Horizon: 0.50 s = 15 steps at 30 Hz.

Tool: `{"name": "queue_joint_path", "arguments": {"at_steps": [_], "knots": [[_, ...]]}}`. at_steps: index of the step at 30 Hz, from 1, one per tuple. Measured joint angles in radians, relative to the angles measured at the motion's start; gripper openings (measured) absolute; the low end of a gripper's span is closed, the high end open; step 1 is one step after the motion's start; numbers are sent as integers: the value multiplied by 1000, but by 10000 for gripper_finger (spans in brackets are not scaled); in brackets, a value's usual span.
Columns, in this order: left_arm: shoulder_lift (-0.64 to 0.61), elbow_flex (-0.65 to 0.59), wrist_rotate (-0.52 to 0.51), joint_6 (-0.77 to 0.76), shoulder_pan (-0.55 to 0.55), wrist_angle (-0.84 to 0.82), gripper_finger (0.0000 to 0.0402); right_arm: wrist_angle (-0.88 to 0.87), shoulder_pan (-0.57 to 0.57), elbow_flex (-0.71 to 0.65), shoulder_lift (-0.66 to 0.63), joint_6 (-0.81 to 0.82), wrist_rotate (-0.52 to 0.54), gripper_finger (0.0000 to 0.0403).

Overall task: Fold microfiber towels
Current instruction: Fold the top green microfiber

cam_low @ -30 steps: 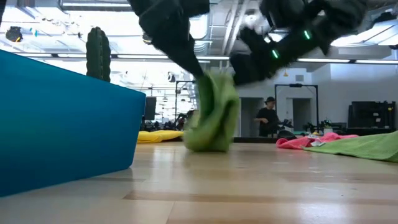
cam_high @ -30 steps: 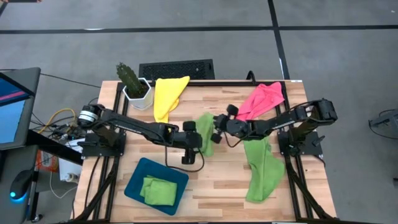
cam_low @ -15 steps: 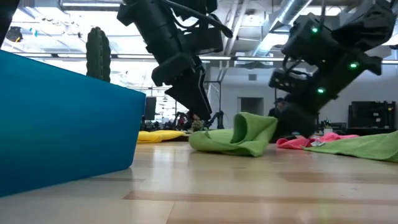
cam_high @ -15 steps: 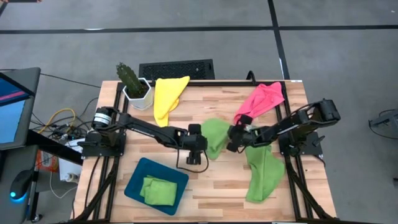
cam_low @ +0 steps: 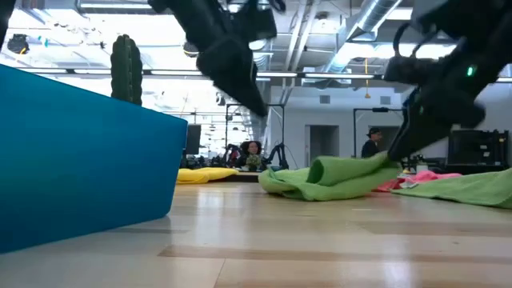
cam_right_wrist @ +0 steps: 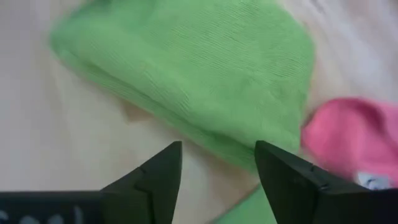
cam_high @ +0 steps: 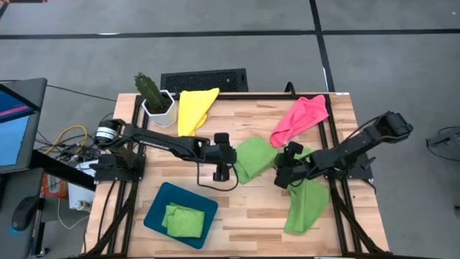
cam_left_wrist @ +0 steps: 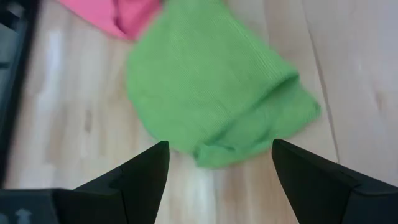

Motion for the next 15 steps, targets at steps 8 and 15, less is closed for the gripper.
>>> {"name": "queue_joint_path", "arguments": {"at_steps": [8,15], "knots": [[-109,1,9,-10,-1,-36,277,-68,-107,-1,-184,165,9,227],[-124,0,8,-43,0,-92,277,9,-308,-2,-86,107,-68,227]]}}
